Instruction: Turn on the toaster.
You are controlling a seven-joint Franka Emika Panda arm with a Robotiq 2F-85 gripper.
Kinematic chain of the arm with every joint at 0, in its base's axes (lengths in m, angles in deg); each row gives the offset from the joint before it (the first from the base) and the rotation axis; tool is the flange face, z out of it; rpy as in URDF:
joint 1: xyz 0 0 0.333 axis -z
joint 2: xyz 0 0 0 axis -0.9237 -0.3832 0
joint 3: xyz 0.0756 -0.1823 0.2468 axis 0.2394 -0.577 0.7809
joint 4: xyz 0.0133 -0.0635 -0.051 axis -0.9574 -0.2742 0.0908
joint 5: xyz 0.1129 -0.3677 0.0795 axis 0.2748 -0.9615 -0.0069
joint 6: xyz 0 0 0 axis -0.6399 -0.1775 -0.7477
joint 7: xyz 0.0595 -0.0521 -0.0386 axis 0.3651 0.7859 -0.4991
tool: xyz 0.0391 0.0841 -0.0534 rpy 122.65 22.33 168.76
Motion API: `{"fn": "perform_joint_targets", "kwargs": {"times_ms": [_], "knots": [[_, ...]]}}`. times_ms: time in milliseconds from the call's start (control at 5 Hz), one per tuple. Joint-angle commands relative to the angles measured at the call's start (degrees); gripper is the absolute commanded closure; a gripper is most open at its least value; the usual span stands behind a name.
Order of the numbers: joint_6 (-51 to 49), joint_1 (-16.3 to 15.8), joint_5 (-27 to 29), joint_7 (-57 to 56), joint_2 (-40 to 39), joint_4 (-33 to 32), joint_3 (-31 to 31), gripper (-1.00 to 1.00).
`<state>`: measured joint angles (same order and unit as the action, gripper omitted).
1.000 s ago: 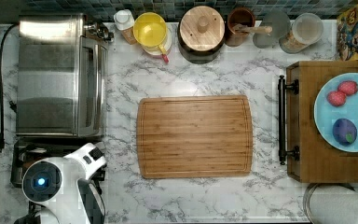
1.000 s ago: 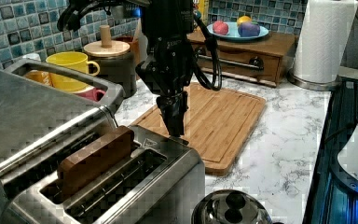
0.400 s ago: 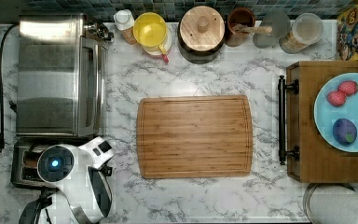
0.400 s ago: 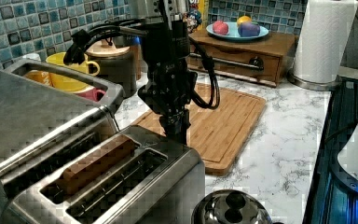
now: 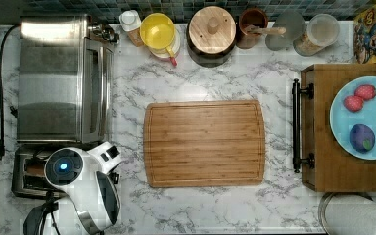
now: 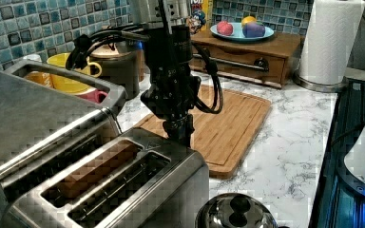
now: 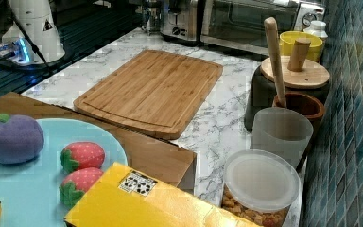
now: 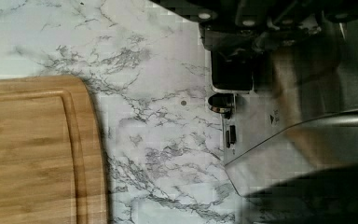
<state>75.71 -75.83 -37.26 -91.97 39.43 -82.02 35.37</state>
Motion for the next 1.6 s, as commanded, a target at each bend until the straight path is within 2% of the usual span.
{"fn": "perform_joint_targets", "kwargs": {"times_ms": [200, 400, 600, 1600], "knots": [[3.72, 5.67, 1.95, -3.43, -7.7, -4.85, -6.17, 1.0], [3.84, 5.33, 3.88, -7.77, -12.31, -5.27, -7.25, 1.0], [4.84, 4.59, 2.71, -12.59, -12.43, -5.52, -5.91, 1.0], [4.79, 4.0, 2.86, -12.69, -12.39, -5.51, -6.5, 1.0]]}}
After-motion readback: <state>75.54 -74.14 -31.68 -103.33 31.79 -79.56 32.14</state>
